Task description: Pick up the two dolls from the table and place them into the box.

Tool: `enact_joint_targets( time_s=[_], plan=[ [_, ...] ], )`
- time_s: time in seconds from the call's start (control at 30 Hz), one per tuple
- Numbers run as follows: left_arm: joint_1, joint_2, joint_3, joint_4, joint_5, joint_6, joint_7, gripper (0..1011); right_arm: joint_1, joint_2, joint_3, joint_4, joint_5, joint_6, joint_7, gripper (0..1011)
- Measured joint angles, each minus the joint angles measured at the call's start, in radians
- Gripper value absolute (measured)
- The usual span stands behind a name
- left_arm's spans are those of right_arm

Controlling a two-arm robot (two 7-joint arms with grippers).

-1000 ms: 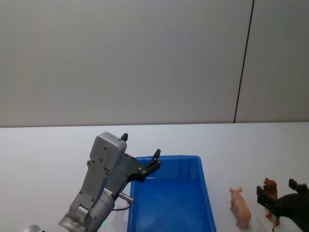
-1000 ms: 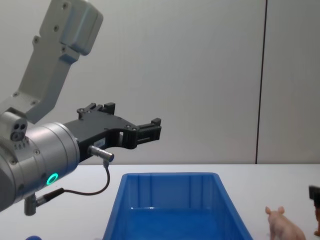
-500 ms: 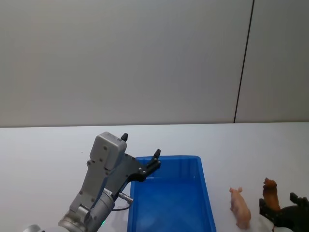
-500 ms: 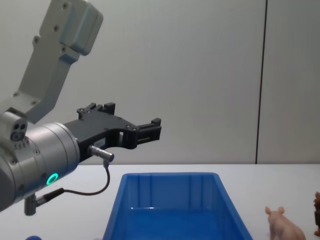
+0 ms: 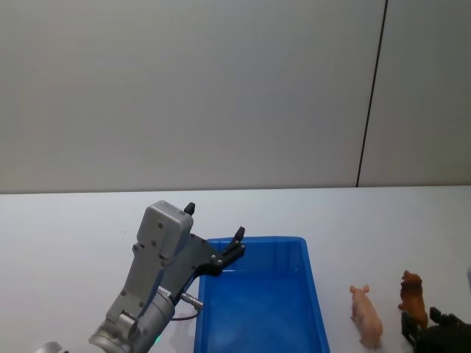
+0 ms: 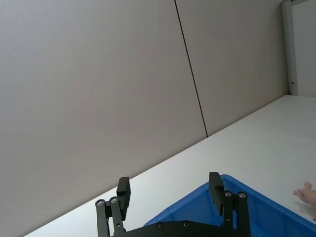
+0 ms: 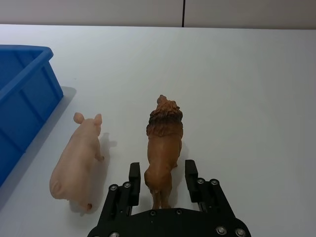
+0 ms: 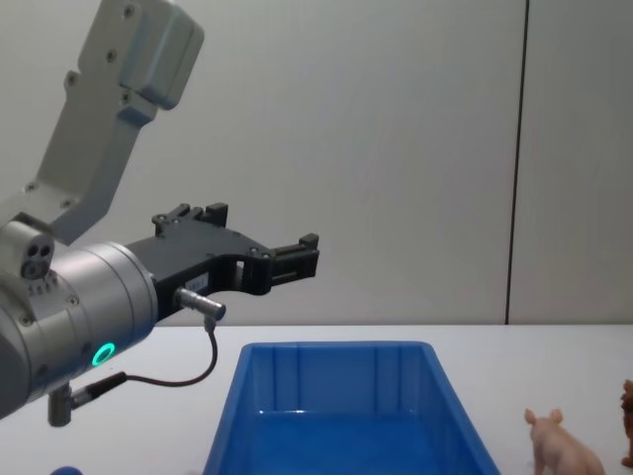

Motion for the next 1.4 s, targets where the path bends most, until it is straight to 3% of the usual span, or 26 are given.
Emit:
enact_joint_targets(
  time_s=[0.33, 0.77, 1.4],
  plan=[
    [0.0, 0.0, 0.0, 0.0, 0.0, 0.0, 0.0, 1001, 0.004, -0.008, -0.002, 0.009, -0.01, -0.006, -0.003, 291],
    [0.0, 0.0, 0.0, 0.0, 0.0, 0.0, 0.0, 1001, 0.001, -0.006, 0.0, -0.037, -0.045, -0.042, 0.001, 280],
    [0.0, 0.0, 0.0, 0.0, 0.0, 0.0, 0.0, 1001, 0.063, -0.036, -0.028, -0.085, -0.08, -0.083, 0.175, 280]
  ],
)
